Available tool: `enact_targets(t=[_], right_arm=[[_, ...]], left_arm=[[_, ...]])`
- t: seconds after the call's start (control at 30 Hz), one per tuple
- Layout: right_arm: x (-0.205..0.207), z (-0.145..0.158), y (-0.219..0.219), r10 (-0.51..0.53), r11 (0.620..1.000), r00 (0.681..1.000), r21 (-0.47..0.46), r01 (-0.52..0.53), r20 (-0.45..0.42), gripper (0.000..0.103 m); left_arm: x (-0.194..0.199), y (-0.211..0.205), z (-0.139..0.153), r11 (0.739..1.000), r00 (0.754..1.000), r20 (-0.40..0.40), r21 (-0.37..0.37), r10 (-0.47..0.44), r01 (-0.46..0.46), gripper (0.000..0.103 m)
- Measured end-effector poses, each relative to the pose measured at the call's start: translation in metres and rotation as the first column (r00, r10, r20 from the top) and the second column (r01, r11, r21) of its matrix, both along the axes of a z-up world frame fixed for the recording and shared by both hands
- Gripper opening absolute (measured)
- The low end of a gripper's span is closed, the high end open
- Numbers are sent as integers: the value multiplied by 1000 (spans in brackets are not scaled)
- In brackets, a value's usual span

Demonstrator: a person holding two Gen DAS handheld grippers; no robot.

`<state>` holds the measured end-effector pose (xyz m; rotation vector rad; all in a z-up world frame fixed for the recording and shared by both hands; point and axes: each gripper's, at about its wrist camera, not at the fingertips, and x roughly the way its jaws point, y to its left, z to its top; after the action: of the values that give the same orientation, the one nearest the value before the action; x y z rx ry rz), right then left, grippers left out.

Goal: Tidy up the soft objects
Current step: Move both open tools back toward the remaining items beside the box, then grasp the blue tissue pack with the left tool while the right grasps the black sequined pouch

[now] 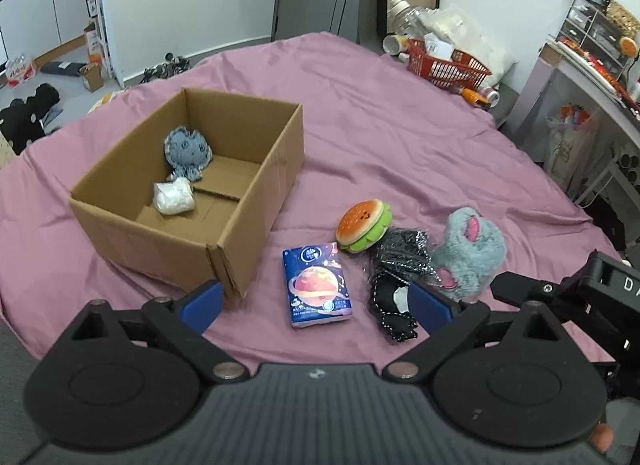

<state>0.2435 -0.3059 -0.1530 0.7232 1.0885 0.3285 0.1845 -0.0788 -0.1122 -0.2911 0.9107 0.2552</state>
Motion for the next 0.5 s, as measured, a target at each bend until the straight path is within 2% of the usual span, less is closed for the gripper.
enact_targets(t=[0.17,0.33,0.5], right_arm=[[8,-16,5,-3,1000,998,22,4,-63,71],[18,-38,7,-8,997,988,78,20,-156,59],[26,-52,11,-15,998,979,64,28,-202,59]], left_arm=[[11,0,-22,999,998,-42,-12,44,-44,95],[21,-3,-42,998,995,-77,-12,66,-67,92],[30,-8,-58,997,992,-103,-1,76,-77,91]])
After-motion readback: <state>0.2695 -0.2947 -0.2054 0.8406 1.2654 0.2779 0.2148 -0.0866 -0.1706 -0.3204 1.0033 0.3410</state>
